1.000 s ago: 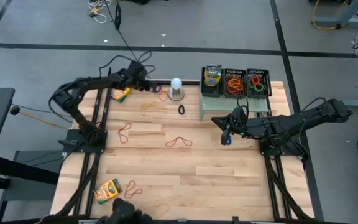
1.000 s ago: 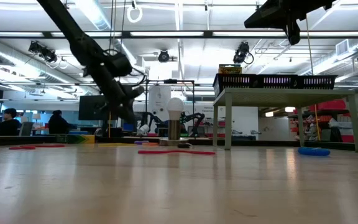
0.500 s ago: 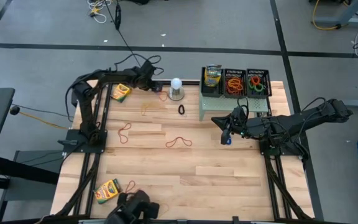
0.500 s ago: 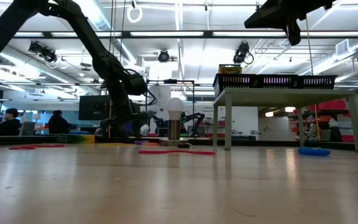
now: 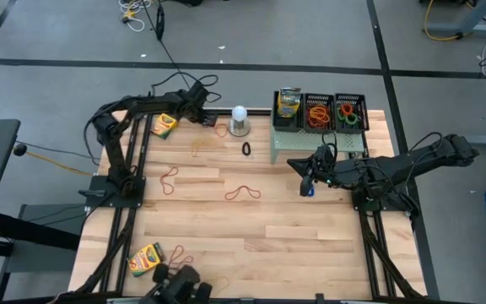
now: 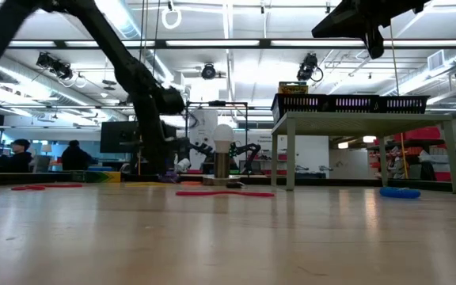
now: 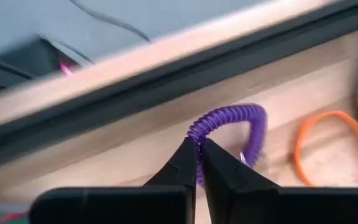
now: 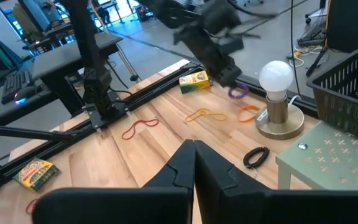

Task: Pick & Place Office Desk Supplies
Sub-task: Put the violet spring keychain into the right basket on the shelf

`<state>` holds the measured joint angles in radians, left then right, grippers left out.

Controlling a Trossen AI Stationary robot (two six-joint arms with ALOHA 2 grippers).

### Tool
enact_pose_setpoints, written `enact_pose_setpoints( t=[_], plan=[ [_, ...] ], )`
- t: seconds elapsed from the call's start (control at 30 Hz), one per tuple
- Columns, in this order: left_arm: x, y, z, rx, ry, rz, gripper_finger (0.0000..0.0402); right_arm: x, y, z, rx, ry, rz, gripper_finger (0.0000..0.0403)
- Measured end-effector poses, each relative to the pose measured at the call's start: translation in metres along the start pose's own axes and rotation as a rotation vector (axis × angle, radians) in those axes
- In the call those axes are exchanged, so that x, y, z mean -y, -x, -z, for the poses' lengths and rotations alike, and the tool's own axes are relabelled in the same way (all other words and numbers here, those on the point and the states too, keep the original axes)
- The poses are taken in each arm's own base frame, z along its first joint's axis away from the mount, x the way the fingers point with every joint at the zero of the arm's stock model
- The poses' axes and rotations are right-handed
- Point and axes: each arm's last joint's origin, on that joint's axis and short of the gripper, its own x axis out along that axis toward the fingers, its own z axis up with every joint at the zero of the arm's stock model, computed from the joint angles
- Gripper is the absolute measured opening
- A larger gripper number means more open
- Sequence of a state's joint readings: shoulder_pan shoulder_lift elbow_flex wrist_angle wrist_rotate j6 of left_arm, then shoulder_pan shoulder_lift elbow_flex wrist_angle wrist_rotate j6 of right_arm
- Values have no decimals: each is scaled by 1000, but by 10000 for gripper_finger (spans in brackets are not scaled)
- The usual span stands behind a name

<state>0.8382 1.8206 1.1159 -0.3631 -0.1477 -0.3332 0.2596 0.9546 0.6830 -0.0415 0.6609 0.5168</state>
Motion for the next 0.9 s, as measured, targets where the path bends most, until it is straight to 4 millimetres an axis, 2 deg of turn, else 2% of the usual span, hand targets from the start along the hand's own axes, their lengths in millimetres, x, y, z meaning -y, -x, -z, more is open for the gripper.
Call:
enact_pose_setpoints(
  t=[0.1, 0.27, 0.43, 0.6, 0.73, 0.9],
  plan=[
    [3, 25, 16, 61, -19, 13, 10, 0, 0, 0, -1, -28, 0, 7],
    [17, 59, 68, 195, 65, 191, 8, 1, -1, 4, -29, -74, 17, 7],
    [45, 86, 128, 336, 18, 425, 9, 0, -10, 20, -149, -173, 33, 7],
    [77, 105, 179, 387, -11, 604, 9, -7, -31, 46, -282, -256, 45, 7],
    [99, 114, 202, 408, 4, 679, 9, -13, -51, 69, -352, -304, 64, 13],
    [124, 110, 214, 362, -1, 761, 9, -22, -73, 83, -341, -336, -7, 51]
  ],
)
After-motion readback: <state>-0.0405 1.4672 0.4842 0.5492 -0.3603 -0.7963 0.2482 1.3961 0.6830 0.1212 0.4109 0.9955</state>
